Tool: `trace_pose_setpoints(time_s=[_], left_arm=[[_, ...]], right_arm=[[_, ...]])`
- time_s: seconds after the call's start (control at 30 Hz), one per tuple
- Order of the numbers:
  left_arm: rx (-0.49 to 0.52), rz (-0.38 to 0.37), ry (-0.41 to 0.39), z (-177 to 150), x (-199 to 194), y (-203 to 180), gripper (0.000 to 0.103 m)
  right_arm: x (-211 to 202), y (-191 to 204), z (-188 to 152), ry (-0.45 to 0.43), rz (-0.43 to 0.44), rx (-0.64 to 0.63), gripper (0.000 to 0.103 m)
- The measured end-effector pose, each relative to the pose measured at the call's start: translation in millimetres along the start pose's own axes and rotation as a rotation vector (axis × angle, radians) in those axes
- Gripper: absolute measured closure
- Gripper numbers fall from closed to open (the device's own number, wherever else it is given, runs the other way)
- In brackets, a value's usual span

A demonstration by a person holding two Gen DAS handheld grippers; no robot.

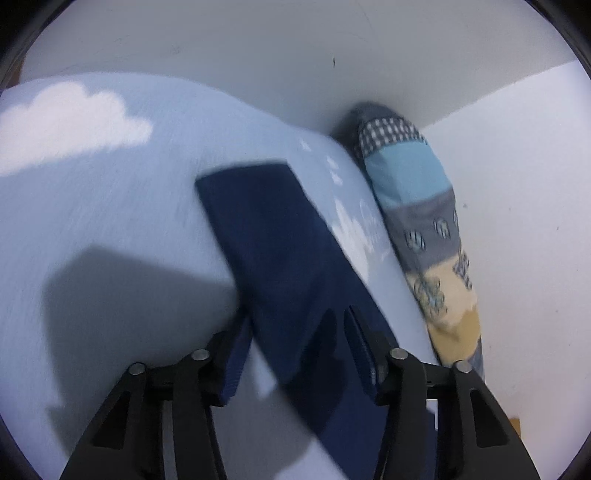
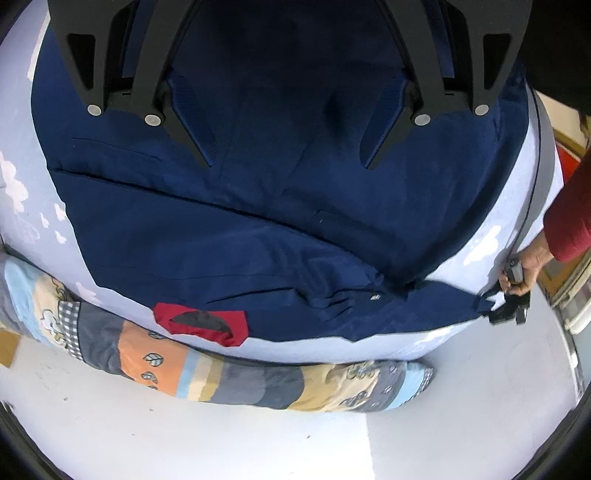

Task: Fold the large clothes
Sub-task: 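Grasp the other sleeve cuff with the left tool, then lift the held sleeve over the jacket body and open the left tool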

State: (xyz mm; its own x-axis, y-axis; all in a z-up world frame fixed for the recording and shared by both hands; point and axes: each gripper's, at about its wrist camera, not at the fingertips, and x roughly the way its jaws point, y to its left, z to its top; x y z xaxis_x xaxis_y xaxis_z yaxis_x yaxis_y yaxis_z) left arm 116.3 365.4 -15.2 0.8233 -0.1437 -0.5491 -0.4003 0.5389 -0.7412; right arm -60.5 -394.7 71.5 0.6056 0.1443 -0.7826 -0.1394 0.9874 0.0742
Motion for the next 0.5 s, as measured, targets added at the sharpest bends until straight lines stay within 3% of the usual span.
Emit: trace_pose_setpoints(time_s=[0.07,0.1,0.13,0.17,0.33,0.5], left_arm=[[-0.007,-0.016,-0.031,2.8,15.2,2.2,0.057],[0.001,-0.011,-0.048,3.1,20.3,0.6,0.067],[0.016,0.012,-0.059,3.6,26.4,-0.2,0.090],[0.020,0.024,-0.053,-0.8,30.7,-6.1,0.098],[0.114,0.032,-0.098,-16.3,18.1,-33.7,0.099],[0.196,-0.021,-0.084,-23.3,-14.1,-86.0,0.099]], right_arm=[[-2.3,-6.2,2.1,-0.021,0.003,0.027,0.021],[-3.2,-8.1,2.9,-0.030,-0.004,0.036,0.021],[-4.1,-11.0,4.1,-0.038,-0.009,0.044,0.021],[-5.0,-14.6,5.4,-0.045,-0.010,0.056,0.021],[-11.5,-31.0,9.6,-0.065,-0.011,0.131,0.021],[-31.1,-47.6,15.2,-0.125,0.000,0.200,0.021]])
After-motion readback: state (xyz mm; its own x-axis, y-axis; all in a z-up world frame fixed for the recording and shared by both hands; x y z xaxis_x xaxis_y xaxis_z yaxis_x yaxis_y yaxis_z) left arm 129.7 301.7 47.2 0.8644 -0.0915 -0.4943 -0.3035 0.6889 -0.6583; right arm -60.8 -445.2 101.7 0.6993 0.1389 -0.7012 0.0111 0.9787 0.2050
